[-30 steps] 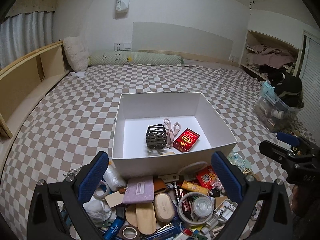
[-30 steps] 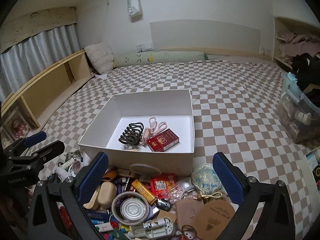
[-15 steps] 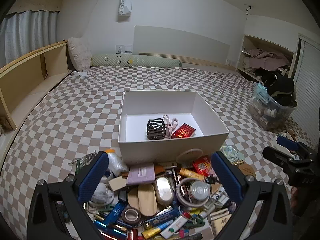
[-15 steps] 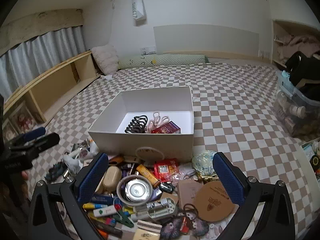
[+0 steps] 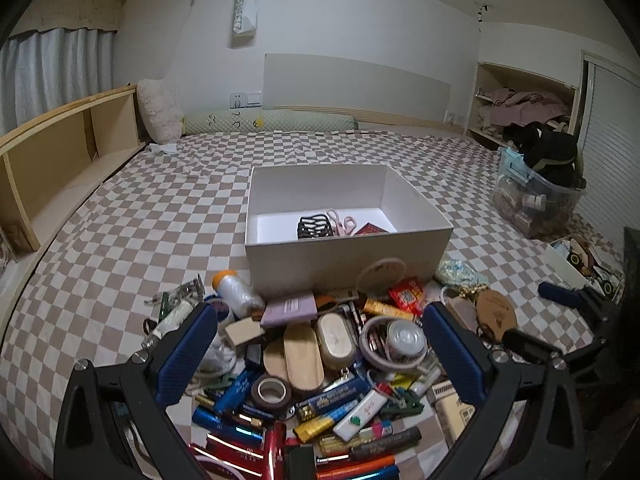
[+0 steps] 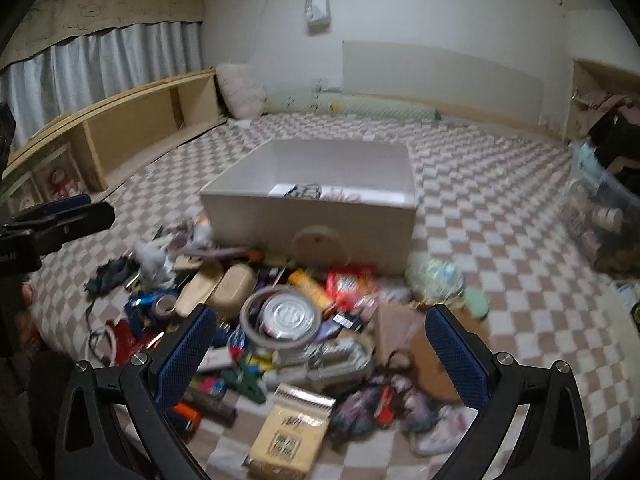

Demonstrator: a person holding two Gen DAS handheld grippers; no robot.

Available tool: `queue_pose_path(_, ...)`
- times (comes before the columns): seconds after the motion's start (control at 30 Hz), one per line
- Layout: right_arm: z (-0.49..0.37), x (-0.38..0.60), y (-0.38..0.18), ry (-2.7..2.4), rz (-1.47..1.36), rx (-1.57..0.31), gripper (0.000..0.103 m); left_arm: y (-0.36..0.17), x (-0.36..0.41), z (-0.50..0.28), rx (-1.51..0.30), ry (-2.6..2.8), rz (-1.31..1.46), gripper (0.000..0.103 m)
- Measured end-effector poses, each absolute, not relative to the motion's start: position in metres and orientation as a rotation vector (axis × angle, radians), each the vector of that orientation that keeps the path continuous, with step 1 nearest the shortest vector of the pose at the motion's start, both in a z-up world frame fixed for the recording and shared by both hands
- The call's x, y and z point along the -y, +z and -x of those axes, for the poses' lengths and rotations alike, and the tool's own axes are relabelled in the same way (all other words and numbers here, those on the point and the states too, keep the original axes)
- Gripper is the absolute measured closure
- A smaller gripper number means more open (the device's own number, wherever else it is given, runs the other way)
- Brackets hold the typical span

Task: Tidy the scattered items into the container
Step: 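Withdraw both grippers from the box back toward the item pile, then move the right gripper to the tan tissue pack while the left gripper approaches the white ring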

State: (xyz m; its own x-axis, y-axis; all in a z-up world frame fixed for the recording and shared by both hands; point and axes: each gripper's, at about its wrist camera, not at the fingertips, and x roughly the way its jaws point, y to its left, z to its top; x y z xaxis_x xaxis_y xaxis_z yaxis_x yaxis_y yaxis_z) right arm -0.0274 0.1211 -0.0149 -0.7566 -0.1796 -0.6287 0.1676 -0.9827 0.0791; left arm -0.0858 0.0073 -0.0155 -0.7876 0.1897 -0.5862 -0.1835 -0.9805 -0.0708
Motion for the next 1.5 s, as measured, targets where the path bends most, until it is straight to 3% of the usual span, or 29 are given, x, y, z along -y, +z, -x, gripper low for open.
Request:
queue_pose_path(0.47,0.008,-0.107,-0.056,-2.751,-1.079,0.015,0.000,-0.066,0.048,0.064,0.167,2.824,1.058,0.000)
queue_pose_path(0.6,0.005,-0.106,-0.065,-2.734,-1.114,0.049,0.000,-0.071,0.073,0.059,0.199,2.856,1.109,0.005)
queue_pose_path(0.87,0.005,-0.109,-0.076,-2.706,-1.161,0.110,0.000,-0.102,0.114,0.042,0.252,2.888,1.324,0.005)
queue_pose_path(1.5,0.005,-0.126,-0.082,-2.695,-1.218,0.162,0.000,-0.162,0.099,0.031,0.241,2.728,1.641,0.003)
